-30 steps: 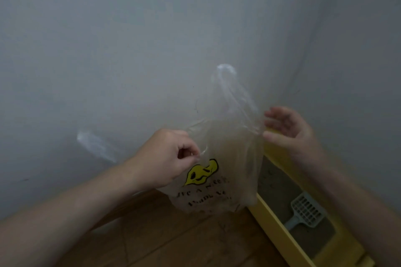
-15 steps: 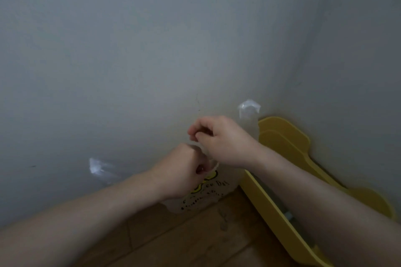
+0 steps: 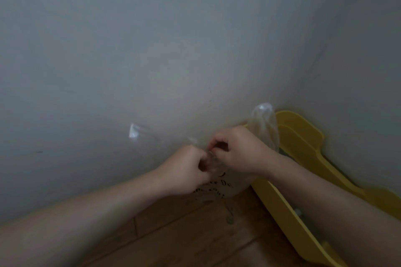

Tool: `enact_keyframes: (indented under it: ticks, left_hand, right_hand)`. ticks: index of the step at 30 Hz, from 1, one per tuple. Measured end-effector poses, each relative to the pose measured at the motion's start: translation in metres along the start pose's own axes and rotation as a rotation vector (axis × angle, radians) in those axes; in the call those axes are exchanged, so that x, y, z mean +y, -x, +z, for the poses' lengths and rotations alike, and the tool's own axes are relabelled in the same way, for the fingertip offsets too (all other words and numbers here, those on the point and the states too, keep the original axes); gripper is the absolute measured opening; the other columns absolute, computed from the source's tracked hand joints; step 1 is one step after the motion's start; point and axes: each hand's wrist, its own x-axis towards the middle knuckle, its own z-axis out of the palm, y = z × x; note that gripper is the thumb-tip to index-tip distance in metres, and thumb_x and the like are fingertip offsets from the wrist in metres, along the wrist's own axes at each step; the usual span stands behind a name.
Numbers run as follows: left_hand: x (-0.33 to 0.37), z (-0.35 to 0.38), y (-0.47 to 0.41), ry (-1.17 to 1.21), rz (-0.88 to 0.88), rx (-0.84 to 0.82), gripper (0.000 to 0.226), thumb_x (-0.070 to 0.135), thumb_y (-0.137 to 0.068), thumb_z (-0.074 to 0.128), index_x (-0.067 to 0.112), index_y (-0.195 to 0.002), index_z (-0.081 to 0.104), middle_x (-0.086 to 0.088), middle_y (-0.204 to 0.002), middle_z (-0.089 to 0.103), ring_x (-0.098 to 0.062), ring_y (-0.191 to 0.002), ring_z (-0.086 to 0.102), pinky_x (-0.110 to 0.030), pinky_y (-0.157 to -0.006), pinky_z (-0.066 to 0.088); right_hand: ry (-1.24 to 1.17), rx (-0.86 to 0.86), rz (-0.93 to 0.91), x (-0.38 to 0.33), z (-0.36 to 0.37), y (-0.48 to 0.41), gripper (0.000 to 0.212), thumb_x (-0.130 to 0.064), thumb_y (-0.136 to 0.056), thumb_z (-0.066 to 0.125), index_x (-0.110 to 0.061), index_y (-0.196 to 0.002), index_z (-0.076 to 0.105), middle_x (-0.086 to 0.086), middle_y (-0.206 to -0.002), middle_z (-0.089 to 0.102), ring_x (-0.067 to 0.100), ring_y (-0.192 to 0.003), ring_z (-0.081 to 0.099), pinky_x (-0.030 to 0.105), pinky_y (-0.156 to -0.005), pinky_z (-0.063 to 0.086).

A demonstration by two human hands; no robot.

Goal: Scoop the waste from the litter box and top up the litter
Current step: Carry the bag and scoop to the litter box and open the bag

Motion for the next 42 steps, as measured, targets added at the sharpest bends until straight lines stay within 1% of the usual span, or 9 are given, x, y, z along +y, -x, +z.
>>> enact_keyframes:
  ticks: [9,15,18,21,25,28,36,40,42]
  left_hand:
    - [-0.006,-0.005,-0.004,0.223,-0.177,-0.095,0.006,0.02,-0.083,0.072,0.022,-0.077,0.069,0.011,-0.064,0.06,0.001,-0.053,0.049,-0.015,-0.051,0.039]
    - [-0.001,0.002,-0.01,0.36,-0.25,-0.11,0.04,0.002,-0.097,0.046,0.027,-0.128,0.047,0.021,-0.115,0.056,-0.004,-0.111,0.049,-0.002,-0.077,0.039]
    - [-0.015,0.01,-0.017,0.1,-0.326,-0.111,0.084,0.004,-0.086,0.054,0.021,-0.155,0.008,-0.004,-0.148,0.044,-0.019,-0.129,0.048,-0.021,-0.1,0.041]
    - [-0.027,0.017,-0.022,-0.046,-0.376,-0.05,0.096,0.013,-0.072,0.069,0.022,-0.151,0.014,-0.012,-0.149,0.041,-0.027,-0.126,0.052,-0.032,-0.101,0.047]
    - [-0.037,0.014,-0.022,-0.104,-0.453,0.006,0.122,0.035,-0.053,0.089,0.024,-0.149,0.014,-0.011,-0.158,0.019,-0.031,-0.132,0.045,-0.035,-0.105,0.044]
    - [-0.055,0.007,-0.02,0.015,-0.463,0.046,0.128,0.053,-0.027,0.088,0.023,-0.14,0.035,-0.003,-0.136,0.053,-0.023,-0.116,0.057,-0.037,-0.098,0.05]
    - [-0.078,-0.012,0.02,-0.118,-0.475,-0.075,0.099,0.042,-0.06,0.089,0.037,-0.144,0.037,0.014,-0.141,0.039,-0.011,-0.133,0.041,-0.02,-0.105,0.03]
    - [-0.087,-0.003,0.029,-0.063,-0.4,-0.294,0.103,0.057,-0.059,0.085,0.04,-0.145,0.032,0.008,-0.147,0.045,-0.007,-0.129,0.048,-0.024,-0.105,0.041]
    - [-0.067,-0.002,0.028,-0.203,-0.304,-0.374,0.066,0.041,-0.079,0.076,0.03,-0.136,0.046,0.006,-0.127,0.06,-0.01,-0.108,0.059,-0.02,-0.087,0.046]
  right_hand:
    - [0.097,-0.106,-0.025,0.007,0.011,0.006,0.022,-0.017,-0.088,0.063,-0.027,-0.1,0.079,-0.006,-0.088,0.075,0.013,-0.075,0.067,0.034,-0.07,0.057]
    - [0.267,-0.153,-0.137,0.007,0.025,0.01,0.027,-0.018,-0.082,0.052,-0.017,-0.092,0.077,0.003,-0.085,0.072,0.023,-0.078,0.062,0.032,-0.072,0.052]
    - [0.456,-0.221,-0.055,0.003,0.029,0.012,0.011,-0.013,-0.084,0.053,-0.015,-0.077,0.062,0.005,-0.078,0.062,0.027,-0.076,0.055,0.039,-0.069,0.049]
    - [0.617,-0.285,0.046,-0.003,0.024,0.015,0.014,-0.015,-0.091,0.054,-0.011,-0.097,0.066,0.011,-0.106,0.064,0.029,-0.103,0.055,0.036,-0.081,0.042]
    - [0.554,-0.382,0.16,0.018,0.021,0.015,0.073,-0.045,-0.083,0.069,-0.007,-0.14,0.042,0.014,-0.148,0.038,0.03,-0.137,0.034,0.038,-0.111,0.033]
    - [0.493,-0.35,0.127,0.036,0.016,0.016,0.111,-0.066,-0.072,0.071,-0.016,-0.155,0.016,0.002,-0.163,0.016,0.024,-0.149,0.017,0.038,-0.122,0.018]
    - [0.525,-0.363,0.141,0.083,-0.003,0.017,0.121,-0.081,-0.064,0.063,-0.032,-0.157,0.003,-0.008,-0.166,0.002,0.015,-0.152,-0.001,0.051,-0.119,-0.015]
    - [0.438,-0.369,0.085,0.083,0.001,0.012,0.049,-0.079,-0.078,0.05,-0.042,-0.103,0.071,-0.016,-0.162,0.022,0.014,-0.152,-0.001,0.058,-0.113,-0.024]
    - [0.375,-0.334,0.065,0.083,0.006,0.008,0.046,-0.073,-0.085,0.048,-0.036,-0.068,0.07,-0.022,-0.155,0.035,0.009,-0.151,-0.001,0.058,-0.113,-0.025]
